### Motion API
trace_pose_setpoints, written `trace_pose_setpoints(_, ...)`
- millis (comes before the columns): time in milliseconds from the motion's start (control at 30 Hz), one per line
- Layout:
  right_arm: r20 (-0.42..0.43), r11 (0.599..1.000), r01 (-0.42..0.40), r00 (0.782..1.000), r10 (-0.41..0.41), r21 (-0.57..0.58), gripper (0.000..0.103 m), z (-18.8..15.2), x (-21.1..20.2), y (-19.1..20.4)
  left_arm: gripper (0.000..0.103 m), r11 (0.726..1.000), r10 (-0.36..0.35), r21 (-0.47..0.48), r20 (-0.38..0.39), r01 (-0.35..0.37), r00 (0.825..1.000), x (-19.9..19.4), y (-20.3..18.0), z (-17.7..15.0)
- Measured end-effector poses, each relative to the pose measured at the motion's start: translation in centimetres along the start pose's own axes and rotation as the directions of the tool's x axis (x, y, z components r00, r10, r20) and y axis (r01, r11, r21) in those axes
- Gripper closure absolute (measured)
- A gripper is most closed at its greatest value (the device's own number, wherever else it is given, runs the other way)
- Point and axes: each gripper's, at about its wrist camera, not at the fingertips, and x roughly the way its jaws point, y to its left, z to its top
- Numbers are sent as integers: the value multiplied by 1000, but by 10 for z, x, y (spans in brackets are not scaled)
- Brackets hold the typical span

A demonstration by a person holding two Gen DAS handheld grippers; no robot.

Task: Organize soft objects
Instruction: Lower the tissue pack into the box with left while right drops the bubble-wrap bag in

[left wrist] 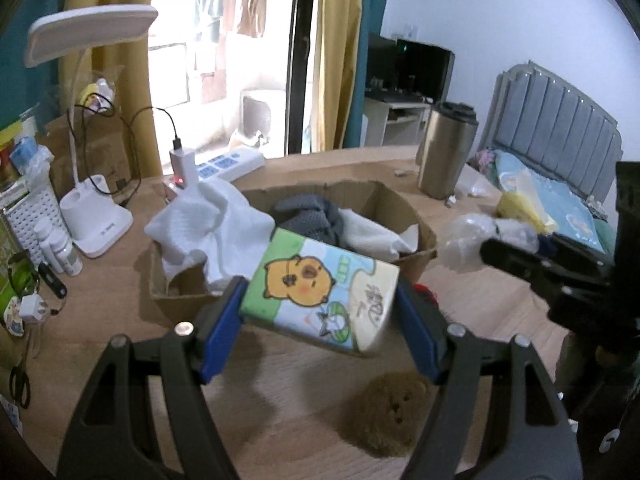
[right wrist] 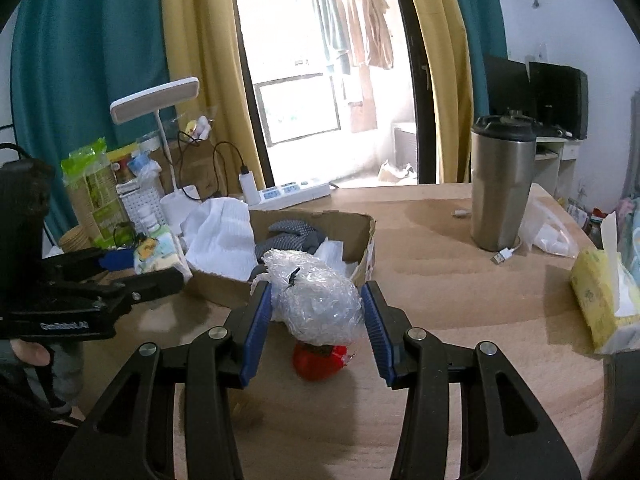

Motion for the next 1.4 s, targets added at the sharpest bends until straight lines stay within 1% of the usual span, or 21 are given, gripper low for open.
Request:
trace_pose_setpoints(267, 1, 1000, -12, 1000, 12, 9, 55, 7, 14, -13, 29, 1000, -5, -2, -20, 5, 1000, 20, -3, 9)
trace_pose_setpoints(500, 11, 999, -25, 1000, 24, 25, 54, 17, 28, -23, 29, 1000, -24, 1, -18, 24, 1000, 38, -5, 20)
trace_pose_setpoints(767, 7, 999, -39, 999, 38, 30, 54, 29, 50, -29, 29, 999, -41, -20, -39, 41, 998, 65, 0, 29)
trace_pose_setpoints(833, 4, 997, -56, 998, 56, 45, 54, 33, 56, -32, 29, 999, -46, -21, -44, 45, 998, 71, 1, 30)
trace_pose_setpoints(1100, -3, 997, -77, 997, 77, 25, 54, 42, 76, -28, 29, 998, -63, -31, -77, 61, 995, 94, 5, 32)
trace_pose_setpoints(1300, -44, 996, -85, 995, 86, 17, 54, 40, 95, -25, 29, 996, -83, -44, -135, 78, 987, 113, 8, 27)
trace_pose_setpoints(1400, -62, 996, -86, 994, 87, 22, 54, 40, 100, -22, 29, 994, -97, -56, -147, 90, 984, 118, 9, 26)
